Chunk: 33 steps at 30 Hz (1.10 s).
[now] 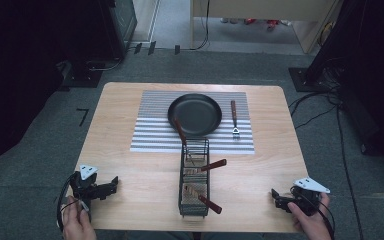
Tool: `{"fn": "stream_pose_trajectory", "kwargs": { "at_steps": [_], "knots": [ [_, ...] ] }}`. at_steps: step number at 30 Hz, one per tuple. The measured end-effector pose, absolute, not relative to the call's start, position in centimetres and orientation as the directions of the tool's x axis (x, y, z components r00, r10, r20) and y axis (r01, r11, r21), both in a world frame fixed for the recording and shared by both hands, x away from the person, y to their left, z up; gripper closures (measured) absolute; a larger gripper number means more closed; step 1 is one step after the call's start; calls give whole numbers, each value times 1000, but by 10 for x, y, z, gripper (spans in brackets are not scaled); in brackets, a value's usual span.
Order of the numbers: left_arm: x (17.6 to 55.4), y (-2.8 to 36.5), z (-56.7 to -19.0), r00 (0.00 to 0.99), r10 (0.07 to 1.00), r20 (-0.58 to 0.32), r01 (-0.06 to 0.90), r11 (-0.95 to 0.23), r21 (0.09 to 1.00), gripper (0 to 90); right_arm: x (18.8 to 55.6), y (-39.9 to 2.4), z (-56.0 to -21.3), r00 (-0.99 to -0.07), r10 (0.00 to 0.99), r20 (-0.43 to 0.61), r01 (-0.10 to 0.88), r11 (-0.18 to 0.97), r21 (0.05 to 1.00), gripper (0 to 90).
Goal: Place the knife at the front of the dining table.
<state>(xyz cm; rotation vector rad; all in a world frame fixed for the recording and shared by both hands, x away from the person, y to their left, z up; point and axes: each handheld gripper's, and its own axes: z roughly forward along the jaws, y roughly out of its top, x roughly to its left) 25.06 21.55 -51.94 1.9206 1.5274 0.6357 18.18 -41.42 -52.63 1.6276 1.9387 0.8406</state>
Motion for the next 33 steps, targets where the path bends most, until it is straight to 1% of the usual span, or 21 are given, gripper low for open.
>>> {"fn": "stream_pose_trajectory", "kwargs": {
  "at_steps": [7,9,11,27,33],
  "knots": [
    [251,216,-519,224,975,3,689,-160,707,0,182,-414,-526,-186,982,31,694,109,712,14],
    [252,211,-520,178,984,1,695,-126,708,0,182,-414,-526,-186,982,32,694,109,712,14],
    [253,210,-520,164,986,1,696,-116,708,0,182,-414,-526,-186,982,32,694,109,712,14],
    [253,210,-519,165,986,2,696,-118,708,0,182,-414,-526,-188,982,32,695,110,711,14],
    [254,210,-517,140,990,-3,715,-99,692,0,182,-414,-526,-188,982,32,695,110,711,14]
  ]
}}
